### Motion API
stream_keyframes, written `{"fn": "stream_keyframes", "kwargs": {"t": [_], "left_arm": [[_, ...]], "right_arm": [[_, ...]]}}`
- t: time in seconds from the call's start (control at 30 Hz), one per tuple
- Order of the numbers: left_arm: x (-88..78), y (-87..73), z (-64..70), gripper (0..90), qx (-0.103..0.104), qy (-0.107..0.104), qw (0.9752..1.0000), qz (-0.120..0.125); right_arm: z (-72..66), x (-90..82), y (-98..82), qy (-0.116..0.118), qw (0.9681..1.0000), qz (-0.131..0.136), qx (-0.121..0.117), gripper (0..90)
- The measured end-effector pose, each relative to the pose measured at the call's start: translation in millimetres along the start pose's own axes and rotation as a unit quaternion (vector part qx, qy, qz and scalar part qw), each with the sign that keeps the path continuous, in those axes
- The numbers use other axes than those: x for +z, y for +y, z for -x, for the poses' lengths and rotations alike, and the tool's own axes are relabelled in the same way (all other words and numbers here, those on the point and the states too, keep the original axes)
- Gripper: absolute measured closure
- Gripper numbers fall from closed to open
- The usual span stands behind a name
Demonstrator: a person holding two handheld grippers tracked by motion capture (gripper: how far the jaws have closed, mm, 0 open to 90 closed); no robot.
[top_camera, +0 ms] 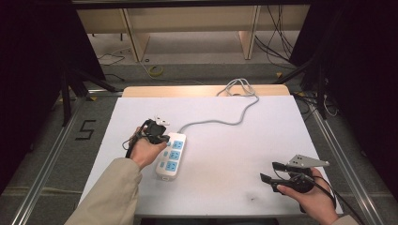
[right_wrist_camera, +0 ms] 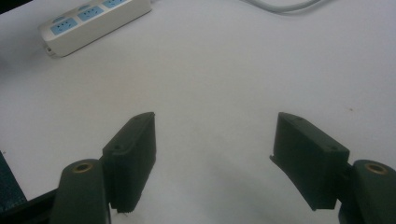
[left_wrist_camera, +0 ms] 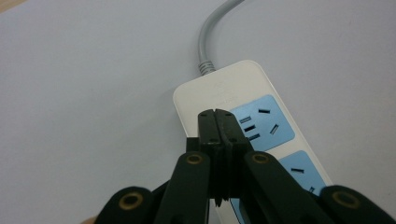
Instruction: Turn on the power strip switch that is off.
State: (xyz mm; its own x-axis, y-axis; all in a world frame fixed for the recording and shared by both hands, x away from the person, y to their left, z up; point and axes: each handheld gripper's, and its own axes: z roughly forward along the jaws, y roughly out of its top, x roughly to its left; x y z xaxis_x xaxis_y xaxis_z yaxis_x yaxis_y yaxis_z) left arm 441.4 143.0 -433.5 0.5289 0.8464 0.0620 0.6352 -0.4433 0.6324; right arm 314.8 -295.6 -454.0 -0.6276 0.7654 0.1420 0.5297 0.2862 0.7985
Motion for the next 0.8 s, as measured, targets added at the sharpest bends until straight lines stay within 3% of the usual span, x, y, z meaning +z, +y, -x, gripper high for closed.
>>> {"fn": "stream_keyframes", "kwargs": {"t": [0.8], "left_arm": [[13.2, 5.2, -0.1, 89.9, 0.002, -0.001, 0.9998, -0.021]], "right_arm": [[-0.8, -0.2, -1.0, -0.001, 1.0000, -0.003, 0.000, 30.3]]}}
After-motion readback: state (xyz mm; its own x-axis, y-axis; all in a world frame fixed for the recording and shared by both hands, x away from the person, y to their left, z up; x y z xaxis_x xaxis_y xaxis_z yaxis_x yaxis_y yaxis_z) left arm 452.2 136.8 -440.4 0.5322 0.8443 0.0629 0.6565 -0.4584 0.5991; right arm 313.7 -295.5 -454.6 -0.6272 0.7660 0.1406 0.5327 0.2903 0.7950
